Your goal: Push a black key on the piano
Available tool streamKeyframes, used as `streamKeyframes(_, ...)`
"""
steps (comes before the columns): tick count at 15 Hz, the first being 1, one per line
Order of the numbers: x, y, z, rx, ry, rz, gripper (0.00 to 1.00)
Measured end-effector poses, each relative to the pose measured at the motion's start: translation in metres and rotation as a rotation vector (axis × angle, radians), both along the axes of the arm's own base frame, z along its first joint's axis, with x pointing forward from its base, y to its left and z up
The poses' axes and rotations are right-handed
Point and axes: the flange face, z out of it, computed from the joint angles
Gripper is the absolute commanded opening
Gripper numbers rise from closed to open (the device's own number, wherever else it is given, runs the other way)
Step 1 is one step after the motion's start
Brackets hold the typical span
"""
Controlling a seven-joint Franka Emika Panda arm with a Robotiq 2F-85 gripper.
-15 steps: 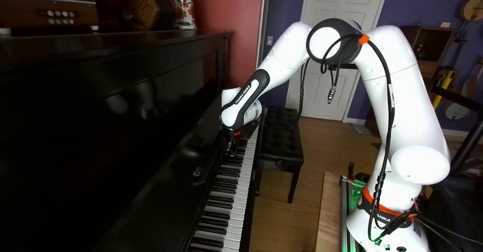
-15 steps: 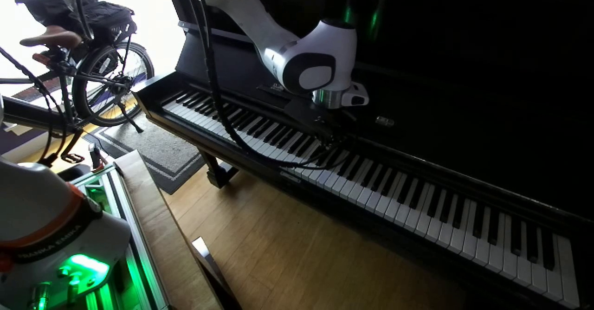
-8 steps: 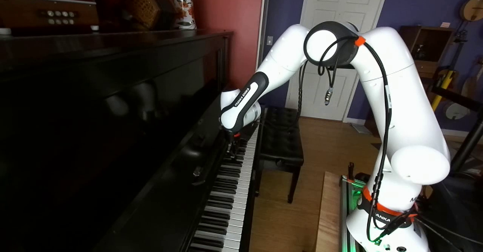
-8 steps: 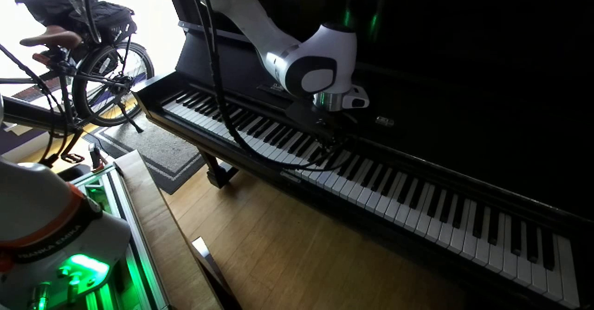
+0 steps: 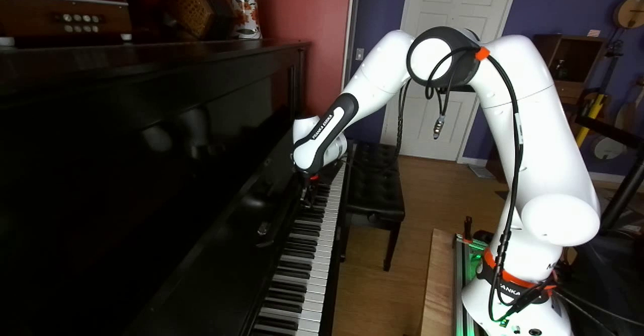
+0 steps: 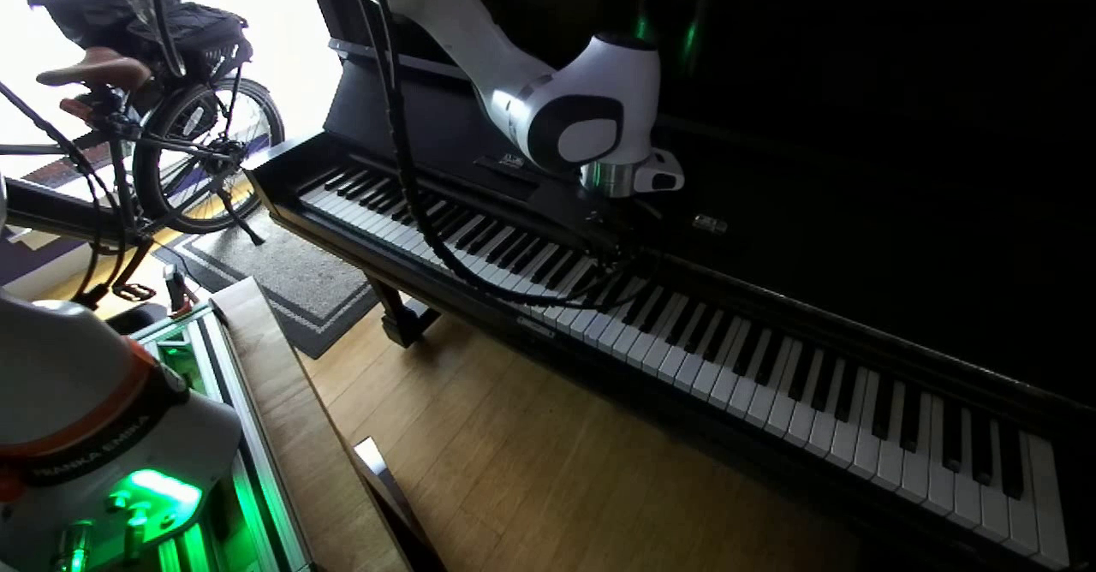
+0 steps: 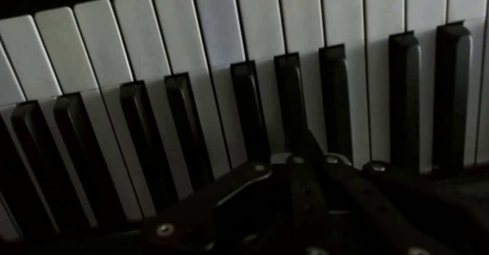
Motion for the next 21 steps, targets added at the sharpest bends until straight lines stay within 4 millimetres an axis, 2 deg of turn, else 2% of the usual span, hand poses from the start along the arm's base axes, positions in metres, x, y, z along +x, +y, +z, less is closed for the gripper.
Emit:
streamKeyframes(2,0.003,0.003,0.008,0.0,-0.013,-0.011,0.34)
streamKeyframes(6,0.003,0.01,0.031,0.0,-0.042,-0.018,0.64)
streamKeyframes(10,-0.008,0.024,0.067,0.014,-0.045,0.005,0.95)
streamKeyframes(11,-0.013,0.029,0.079,0.024,-0.036,0.015,0.99)
streamKeyframes(15,-0.038,0.038,0.129,0.046,-0.016,0.04,1.0)
streamKeyframes(21,-0.074,0.035,0.199,0.044,-0.045,0.027,1.0)
